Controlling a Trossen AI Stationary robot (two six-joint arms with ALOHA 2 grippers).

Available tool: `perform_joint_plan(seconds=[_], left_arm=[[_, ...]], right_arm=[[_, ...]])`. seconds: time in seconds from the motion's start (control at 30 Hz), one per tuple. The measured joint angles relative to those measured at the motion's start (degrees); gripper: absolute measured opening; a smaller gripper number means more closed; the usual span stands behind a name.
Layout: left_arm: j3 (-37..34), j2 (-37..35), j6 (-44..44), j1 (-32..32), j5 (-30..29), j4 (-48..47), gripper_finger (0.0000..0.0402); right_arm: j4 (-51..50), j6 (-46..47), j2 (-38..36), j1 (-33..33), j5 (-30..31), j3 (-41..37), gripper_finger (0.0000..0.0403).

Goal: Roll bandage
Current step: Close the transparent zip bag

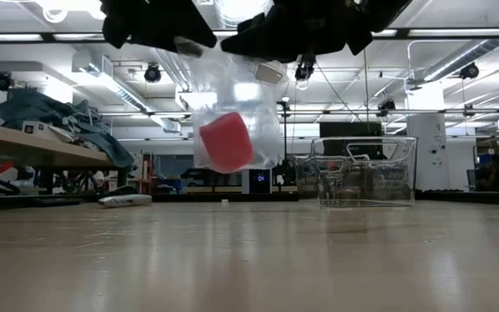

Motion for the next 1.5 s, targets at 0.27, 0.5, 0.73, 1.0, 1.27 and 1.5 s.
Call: perform_joint_plan(seconds=[0.27, 0.5, 0.73, 1.0, 1.27, 1.5], left_arm=[[-0.11, 0.00, 1.85, 0.00, 0.17, 0.87, 0.0044], [-0.11, 0.02, 4.62, -0.02, 0.68, 1.40, 0.0002], [-0.09, 0.04, 6.61, -0.02, 0.68, 1.56, 0.0000], [-0.02, 0.07, 11.81, -0.02, 0.22, 5.53, 0.0000], [0.00, 0.09, 13.67, -0.02, 0.17, 6.39, 0.0000], [0.00, 0.11, 14.02, -0.02, 0.15, 6.30, 0.0000]], right_arm=[[-0.02, 0.30, -0.09, 0.37, -0.25, 0.22, 0.0000], [-0.02, 4.82, -0.09, 0.21, -0.29, 0.26, 0.0025], [-0.02, 7.49, -0.06, 0.24, -0.30, 1.50, 0.0098], [-2.63, 8.44, 0.13, 0.35, -0.27, 2.58, 0.0134], [-2.60, 9.55, 0.17, 0.35, -0.31, 2.58, 0.0109], [-2.16, 11.70, 0.20, 0.35, -0.33, 2.58, 0.0095]])
